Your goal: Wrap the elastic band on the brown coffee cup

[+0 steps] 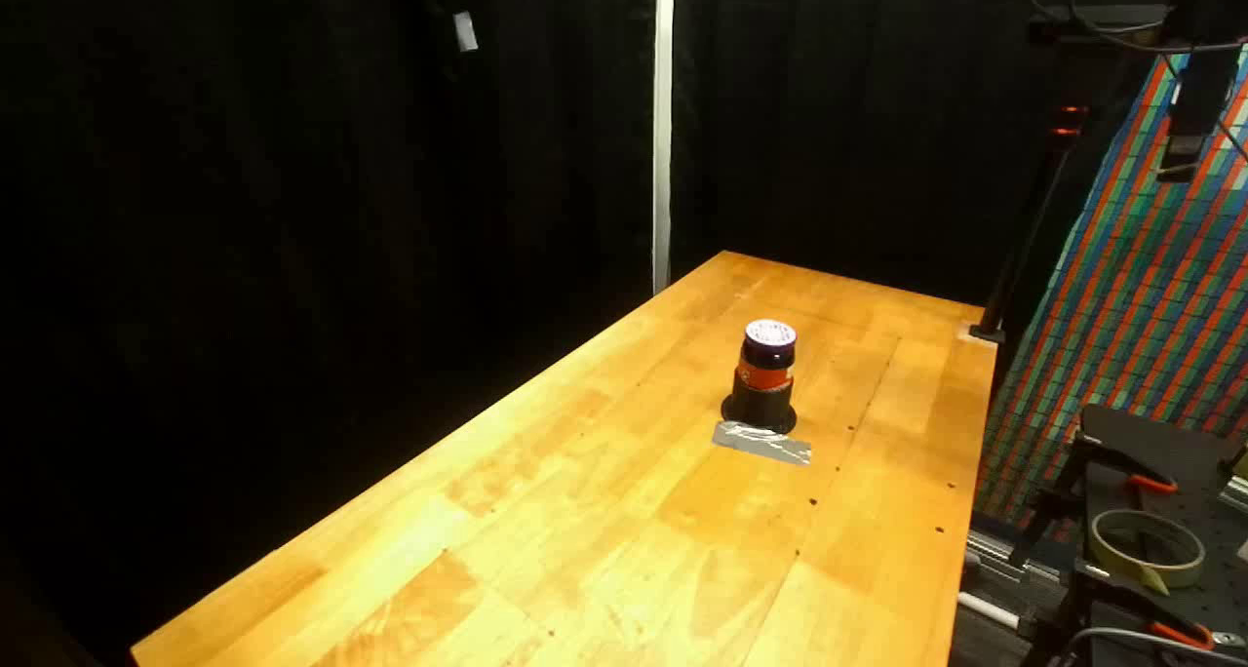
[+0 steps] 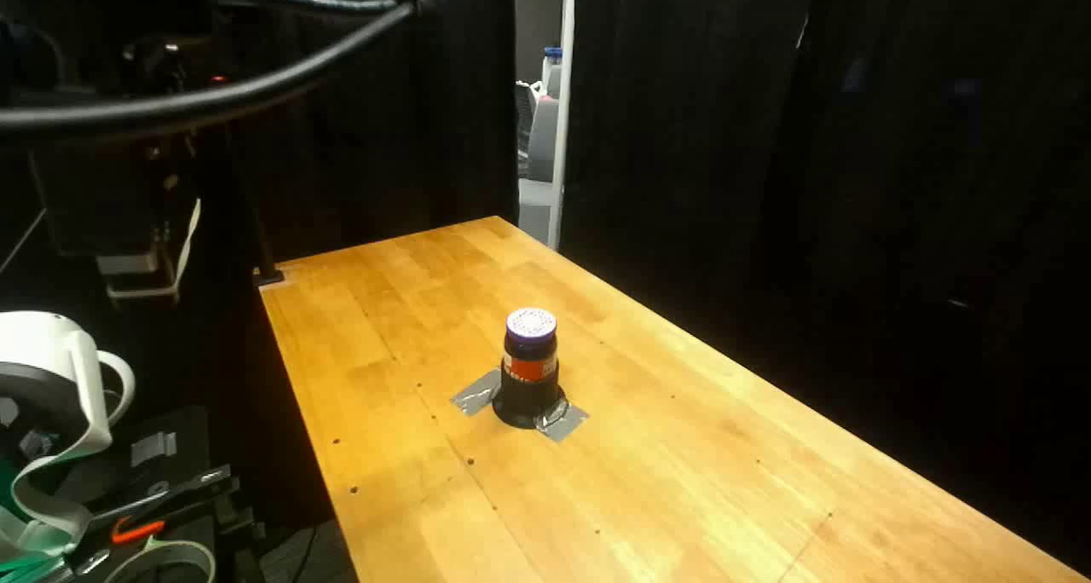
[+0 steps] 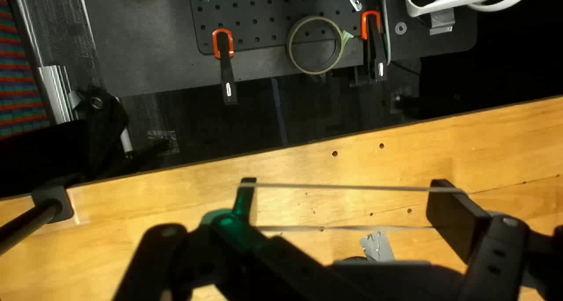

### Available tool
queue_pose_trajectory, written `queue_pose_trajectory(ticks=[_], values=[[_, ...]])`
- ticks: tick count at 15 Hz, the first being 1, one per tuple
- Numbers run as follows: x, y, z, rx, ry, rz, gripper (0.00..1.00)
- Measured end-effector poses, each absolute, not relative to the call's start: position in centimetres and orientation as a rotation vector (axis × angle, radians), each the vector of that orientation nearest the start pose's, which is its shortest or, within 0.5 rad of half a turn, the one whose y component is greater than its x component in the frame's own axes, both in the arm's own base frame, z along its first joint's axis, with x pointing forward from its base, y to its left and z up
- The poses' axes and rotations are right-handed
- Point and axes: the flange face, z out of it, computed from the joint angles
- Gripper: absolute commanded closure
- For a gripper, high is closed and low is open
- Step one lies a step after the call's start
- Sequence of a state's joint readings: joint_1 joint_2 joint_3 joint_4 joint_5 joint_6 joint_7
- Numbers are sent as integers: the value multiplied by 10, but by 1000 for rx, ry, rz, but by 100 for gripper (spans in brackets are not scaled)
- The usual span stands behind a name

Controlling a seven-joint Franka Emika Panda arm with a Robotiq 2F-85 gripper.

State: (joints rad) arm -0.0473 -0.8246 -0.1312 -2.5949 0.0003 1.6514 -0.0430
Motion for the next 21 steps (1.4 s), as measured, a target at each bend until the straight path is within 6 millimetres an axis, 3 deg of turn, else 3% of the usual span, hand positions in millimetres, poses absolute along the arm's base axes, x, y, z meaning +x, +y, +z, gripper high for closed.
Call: queue_pose_trajectory(ticks=[9,10,12,13,19,21], values=[[287,-55,496,-3027,133,165,0],[288,-44,492,-3031,120,176,0],[290,4,476,-3067,73,214,0],[290,18,469,-3087,55,235,0],[290,1,469,-3059,96,231,0],[294,7,470,-3071,99,198,0]])
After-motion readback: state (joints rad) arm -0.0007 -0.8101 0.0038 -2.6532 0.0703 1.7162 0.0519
